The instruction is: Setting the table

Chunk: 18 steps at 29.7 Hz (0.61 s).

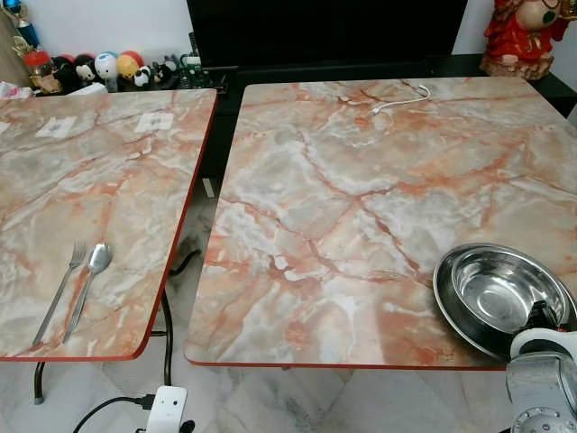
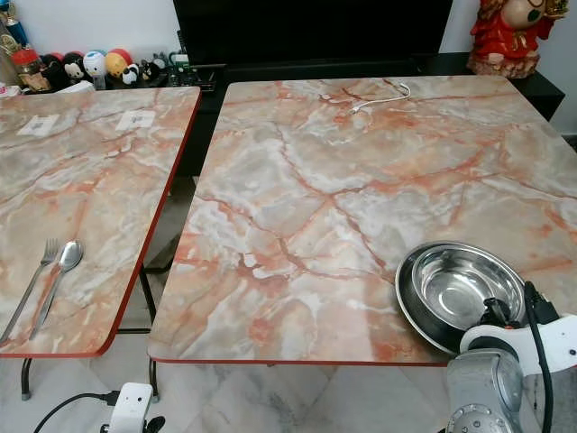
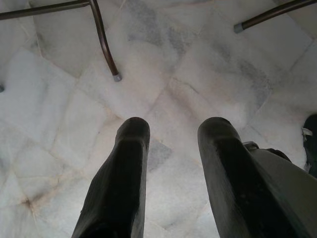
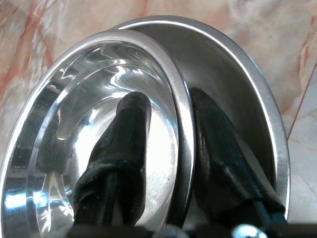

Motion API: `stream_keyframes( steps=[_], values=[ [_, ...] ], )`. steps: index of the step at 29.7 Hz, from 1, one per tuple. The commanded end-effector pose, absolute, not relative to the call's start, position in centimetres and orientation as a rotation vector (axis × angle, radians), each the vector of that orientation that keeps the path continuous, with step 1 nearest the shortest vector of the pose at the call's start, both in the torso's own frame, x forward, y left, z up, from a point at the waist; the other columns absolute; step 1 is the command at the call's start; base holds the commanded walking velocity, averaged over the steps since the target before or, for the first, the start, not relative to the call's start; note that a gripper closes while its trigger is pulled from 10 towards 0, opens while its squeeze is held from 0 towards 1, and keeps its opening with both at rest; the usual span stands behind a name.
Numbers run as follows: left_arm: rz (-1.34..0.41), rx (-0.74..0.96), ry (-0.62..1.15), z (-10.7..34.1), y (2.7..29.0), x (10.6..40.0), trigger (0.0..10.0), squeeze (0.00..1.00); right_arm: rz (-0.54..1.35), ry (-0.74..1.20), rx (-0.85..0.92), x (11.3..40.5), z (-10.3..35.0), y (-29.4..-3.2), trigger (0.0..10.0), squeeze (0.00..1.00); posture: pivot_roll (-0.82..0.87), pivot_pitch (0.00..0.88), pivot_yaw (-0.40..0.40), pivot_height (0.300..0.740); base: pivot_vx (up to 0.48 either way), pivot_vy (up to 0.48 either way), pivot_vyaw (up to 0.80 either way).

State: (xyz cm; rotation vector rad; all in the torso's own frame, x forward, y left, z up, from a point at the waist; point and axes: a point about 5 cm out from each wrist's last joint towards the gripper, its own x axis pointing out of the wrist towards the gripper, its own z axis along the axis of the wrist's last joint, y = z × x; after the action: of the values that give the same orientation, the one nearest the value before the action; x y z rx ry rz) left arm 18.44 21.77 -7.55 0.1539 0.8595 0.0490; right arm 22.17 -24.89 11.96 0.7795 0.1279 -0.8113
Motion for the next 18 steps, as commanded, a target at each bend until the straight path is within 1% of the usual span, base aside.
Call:
stream_keyframes(
  steps=[1, 8, 9, 10, 12, 13, 14, 15, 16, 18],
  values=[
    [0.044, 0.179, 0.895, -7.84, 22.12, 17.82, 10.0, 0.00, -0.826, 0.144, 0.806, 21.76, 11.70, -23.93, 10.0, 0.00, -0.17, 0.065, 0.059, 0.740, 0.000, 0.000, 0.00],
    [0.039, 0.178, 0.896, -7.83, 22.00, 17.92, 10.0, 0.00, -0.825, 0.124, 0.809, 21.45, 11.92, -23.82, 10.0, 0.00, -0.18, 0.062, 0.059, 0.740, 0.000, 0.000, 0.00],
    [0.039, 0.177, 0.894, -7.80, 21.98, 17.99, 10.0, 0.00, -0.817, 0.123, 0.801, 21.54, 12.02, -23.77, 10.0, 0.60, -0.18, 0.062, 0.059, 0.740, 0.000, 0.000, 0.00],
    [0.039, 0.176, 0.892, -7.78, 21.94, 18.04, 10.0, 0.00, -0.816, 0.117, 0.803, 21.61, 12.10, -23.79, 10.0, 0.80, -0.18, 0.061, 0.057, 0.740, 0.000, 0.000, 0.00],
    [0.038, 0.176, 0.890, -7.75, 21.89, 18.13, 10.0, 0.00, -0.816, 0.113, 0.803, 21.69, 12.18, -23.81, 10.0, 0.80, -0.18, 0.059, 0.056, 0.740, 0.000, 0.000, 0.00],
    [0.039, 0.175, 0.889, -7.73, 21.88, 18.18, 10.0, 0.00, -0.814, 0.113, 0.797, 21.72, 12.25, -23.82, 10.0, 0.61, -0.18, 0.059, 0.056, 0.740, 0.000, 0.000, 0.00],
    [0.039, 0.175, 0.888, -7.72, 21.87, 18.21, 10.0, 0.00, -0.810, 0.107, 0.787, 21.76, 12.38, -23.83, 10.0, 0.15, -0.18, 0.060, 0.057, 0.740, 0.000, 0.000, 0.00],
    [0.040, 0.175, 0.888, -7.71, 21.87, 18.22, 10.0, 0.00, -0.808, 0.103, 0.781, 21.78, 12.48, -23.84, 10.0, 0.15, -0.18, 0.060, 0.057, 0.740, 0.000, 0.000, 0.00],
    [0.040, 0.175, 0.888, -7.71, 21.87, 18.23, 10.0, 0.00, -0.808, 0.100, 0.775, 21.76, 12.56, -23.83, 10.0, 0.00, -0.18, 0.061, 0.057, 0.740, 0.000, 0.000, 0.00],
    [0.040, 0.174, 0.888, -7.71, 21.87, 18.23, 10.0, 0.00, -0.813, 0.095, 0.772, 21.68, 12.66, -23.85, 10.0, 0.00, -0.18, 0.061, 0.057, 0.740, 0.000, 0.000, 0.00]
  ],
)
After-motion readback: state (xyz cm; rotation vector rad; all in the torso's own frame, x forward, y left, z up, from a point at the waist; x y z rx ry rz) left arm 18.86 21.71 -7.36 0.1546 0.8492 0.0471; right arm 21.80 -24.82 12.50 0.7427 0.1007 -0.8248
